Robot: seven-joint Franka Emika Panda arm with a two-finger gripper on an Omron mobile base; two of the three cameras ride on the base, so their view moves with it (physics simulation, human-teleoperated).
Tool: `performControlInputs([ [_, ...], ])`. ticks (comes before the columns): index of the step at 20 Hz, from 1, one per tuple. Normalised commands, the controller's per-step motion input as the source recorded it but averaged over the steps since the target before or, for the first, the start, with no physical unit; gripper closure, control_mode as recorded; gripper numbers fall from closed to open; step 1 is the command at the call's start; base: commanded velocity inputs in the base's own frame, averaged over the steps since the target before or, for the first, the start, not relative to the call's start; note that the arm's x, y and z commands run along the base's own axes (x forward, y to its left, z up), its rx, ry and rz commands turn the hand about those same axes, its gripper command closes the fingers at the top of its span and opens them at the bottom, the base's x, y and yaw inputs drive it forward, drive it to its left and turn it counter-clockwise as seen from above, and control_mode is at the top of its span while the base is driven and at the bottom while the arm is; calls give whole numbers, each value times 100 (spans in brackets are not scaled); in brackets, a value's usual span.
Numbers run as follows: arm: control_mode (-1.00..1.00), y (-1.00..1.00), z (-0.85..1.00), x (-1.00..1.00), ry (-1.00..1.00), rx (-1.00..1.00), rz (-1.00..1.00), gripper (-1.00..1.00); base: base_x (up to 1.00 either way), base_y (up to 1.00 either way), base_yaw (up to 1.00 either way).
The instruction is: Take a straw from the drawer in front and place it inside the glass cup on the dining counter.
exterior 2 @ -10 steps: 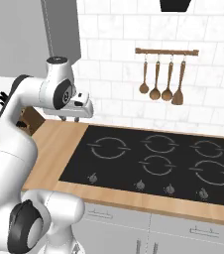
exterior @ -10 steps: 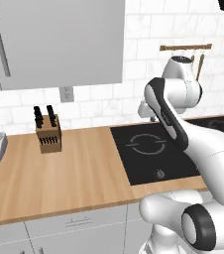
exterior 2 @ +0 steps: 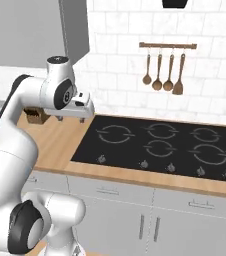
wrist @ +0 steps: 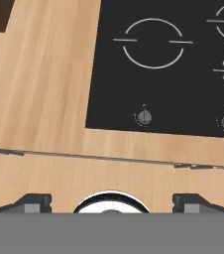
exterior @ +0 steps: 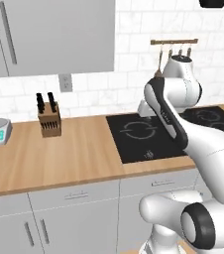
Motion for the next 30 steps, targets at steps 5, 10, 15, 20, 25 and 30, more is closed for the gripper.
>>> performControlInputs([
  [5, 100, 0, 0, 0, 0, 0, 0, -100, -66, -32, 2],
  [10, 100, 0, 0, 0, 0, 0, 0, -100, -3, -53, 23],
  [15, 100, 0, 0, 0, 0, 0, 0, -100, 15, -75, 45],
  [20, 100, 0, 0, 0, 0, 0, 0, -100, 15, -94, 53],
  [25, 100, 0, 0, 0, 0, 0, 0, -100, 0, -100, 48],
  [30, 100, 0, 0, 0, 0, 0, 0, -100, 0, -89, 45],
])
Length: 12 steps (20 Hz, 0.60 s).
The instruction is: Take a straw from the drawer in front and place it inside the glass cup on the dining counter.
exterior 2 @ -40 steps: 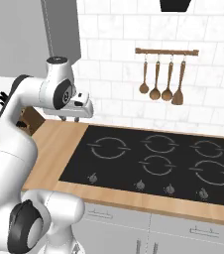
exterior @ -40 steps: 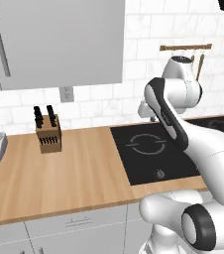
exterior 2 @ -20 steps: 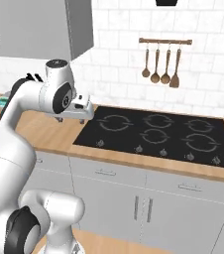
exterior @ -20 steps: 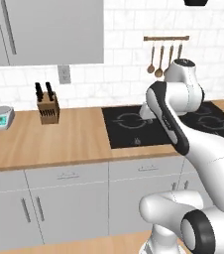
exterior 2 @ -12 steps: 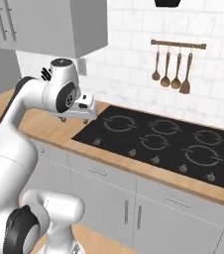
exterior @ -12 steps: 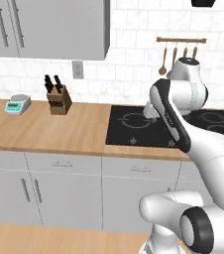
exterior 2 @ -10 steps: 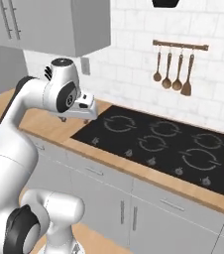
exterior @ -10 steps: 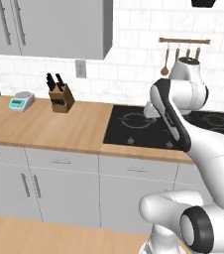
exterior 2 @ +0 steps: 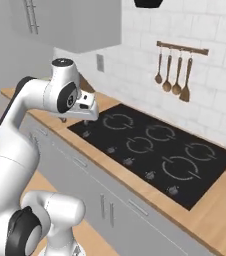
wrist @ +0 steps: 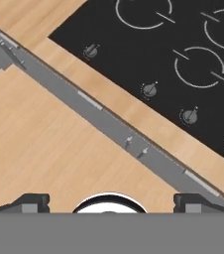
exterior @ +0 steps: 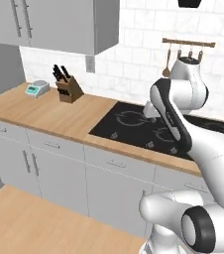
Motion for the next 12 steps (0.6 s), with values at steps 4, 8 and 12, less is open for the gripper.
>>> performControlInputs([
  [4, 100, 0, 0, 0, 0, 0, 0, -100, 0, -72, 42],
  [8, 100, 0, 0, 0, 0, 0, 0, -100, 0, -74, 48],
  [12, 100, 0, 0, 0, 0, 0, 0, -100, 0, -85, 56],
])
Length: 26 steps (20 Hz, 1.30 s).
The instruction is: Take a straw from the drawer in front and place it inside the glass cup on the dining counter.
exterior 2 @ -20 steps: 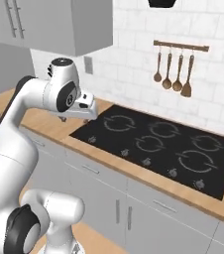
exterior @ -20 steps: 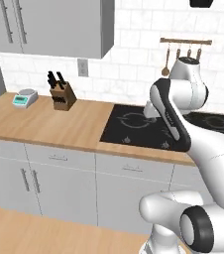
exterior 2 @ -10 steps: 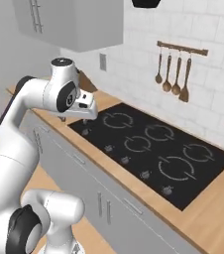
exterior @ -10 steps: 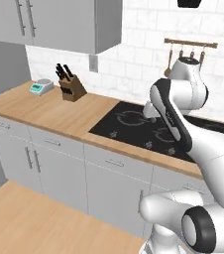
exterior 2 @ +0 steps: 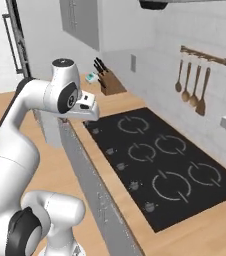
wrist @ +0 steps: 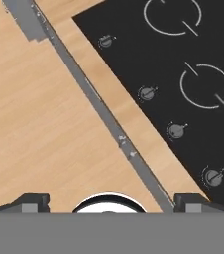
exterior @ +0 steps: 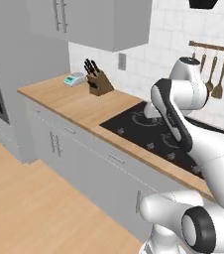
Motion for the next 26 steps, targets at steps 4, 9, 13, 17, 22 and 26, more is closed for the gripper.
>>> performControlInputs([
  [4, 100, 0, 0, 0, 0, 0, 0, -100, -1, -88, 56],
  [9, -100, 1, -9, -2, 0, 0, 21, -100, 0, -27, 20],
  [13, -100, 89, -16, 0, 0, -15, 13, -100, 0, 0, 0],
  [17, -100, 100, -48, 7, 0, -33, 1, -100, 0, 0, 0],
  [22, -100, 91, -68, 32, 0, -38, 0, -100, 0, 0, 0],
  [26, -100, 41, -80, 53, -4, -35, -2, -100, 0, 0, 0],
])
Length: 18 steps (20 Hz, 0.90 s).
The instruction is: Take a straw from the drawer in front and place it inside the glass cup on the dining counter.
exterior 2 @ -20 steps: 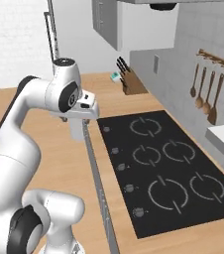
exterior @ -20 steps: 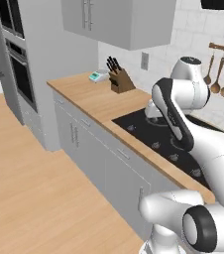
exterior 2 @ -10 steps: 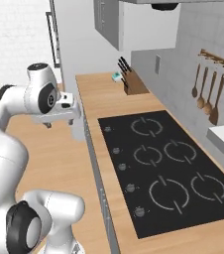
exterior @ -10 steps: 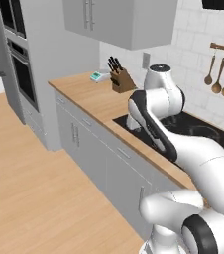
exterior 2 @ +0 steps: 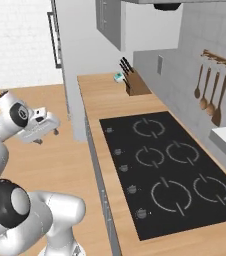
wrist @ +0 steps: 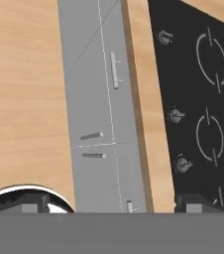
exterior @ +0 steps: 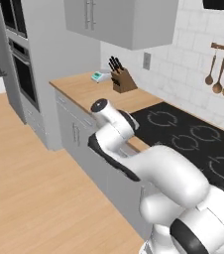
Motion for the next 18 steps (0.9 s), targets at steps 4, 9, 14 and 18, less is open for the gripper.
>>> performControlInputs([
  [4, -100, 22, -79, 64, -4, -34, -1, -100, 0, 0, 0],
  [9, -100, 2, -59, 60, -7, -31, -2, -100, 0, 0, 0],
  [14, -100, -4, -47, 56, -9, -26, -6, -100, 0, 0, 0],
  [18, -100, -15, -48, 39, -11, -12, -4, -100, 0, 0, 0],
])
